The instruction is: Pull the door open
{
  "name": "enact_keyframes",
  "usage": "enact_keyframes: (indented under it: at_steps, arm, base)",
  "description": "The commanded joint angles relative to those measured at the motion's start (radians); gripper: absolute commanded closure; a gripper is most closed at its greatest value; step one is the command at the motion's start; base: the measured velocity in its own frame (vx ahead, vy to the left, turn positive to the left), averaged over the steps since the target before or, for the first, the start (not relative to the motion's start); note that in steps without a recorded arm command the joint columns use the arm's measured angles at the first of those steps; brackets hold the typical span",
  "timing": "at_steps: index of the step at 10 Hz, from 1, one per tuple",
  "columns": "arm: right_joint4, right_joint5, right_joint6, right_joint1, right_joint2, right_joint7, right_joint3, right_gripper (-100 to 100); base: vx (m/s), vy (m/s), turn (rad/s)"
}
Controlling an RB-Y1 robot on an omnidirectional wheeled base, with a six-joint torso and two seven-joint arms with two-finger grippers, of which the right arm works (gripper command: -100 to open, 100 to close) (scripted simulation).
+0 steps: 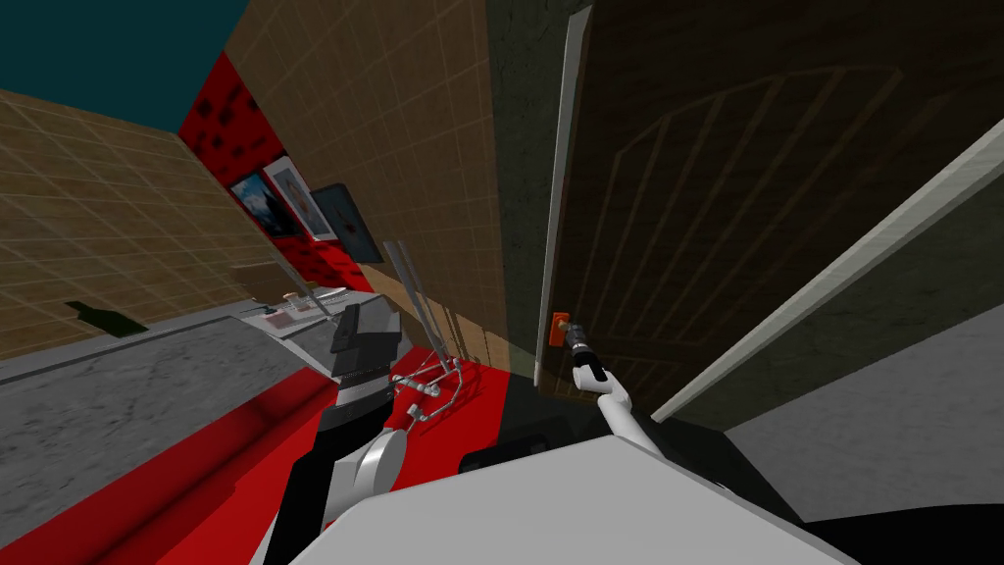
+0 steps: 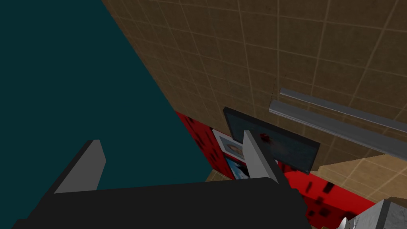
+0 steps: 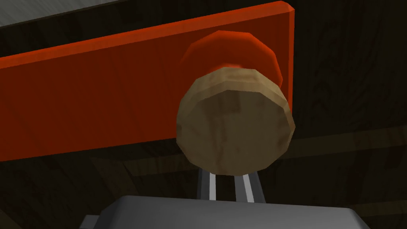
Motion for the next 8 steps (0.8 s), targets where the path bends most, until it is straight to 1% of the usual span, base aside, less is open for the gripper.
enact_keyframes:
  at_steps: [1, 2, 3, 6, 7, 8]
  arm:
    - [-0.012, -0.026, -0.002, -0.005, 0.014, -0.049, 0.015, 100]
    - [-0.009, -0.051, -0.001, -0.007, 0.013, -0.075, 0.014, 100]
    - [0.007, -0.073, -0.004, 0.0, 0.01, -0.101, 0.001, -100]
    - [-0.006, -0.133, -0.001, 0.003, 0.031, -0.182, 0.003, -100]
    - [-0.012, -0.157, 0.0, 0.004, 0.04, -0.212, 0.004, -100]
    - [-0.012, -0.157, 0.0, 0.004, 0.04, -0.22, 0.004, -100]
  base:
    - [-0.058, -0.027, 0.115]
    - [-0.091, -0.035, 0.113]
    - [-0.112, -0.031, 0.056]
    - [-0.094, -0.013, 0.03]
    - [-0.11, 0.003, 0.139]
    - [-0.068, 0.02, 0.076]
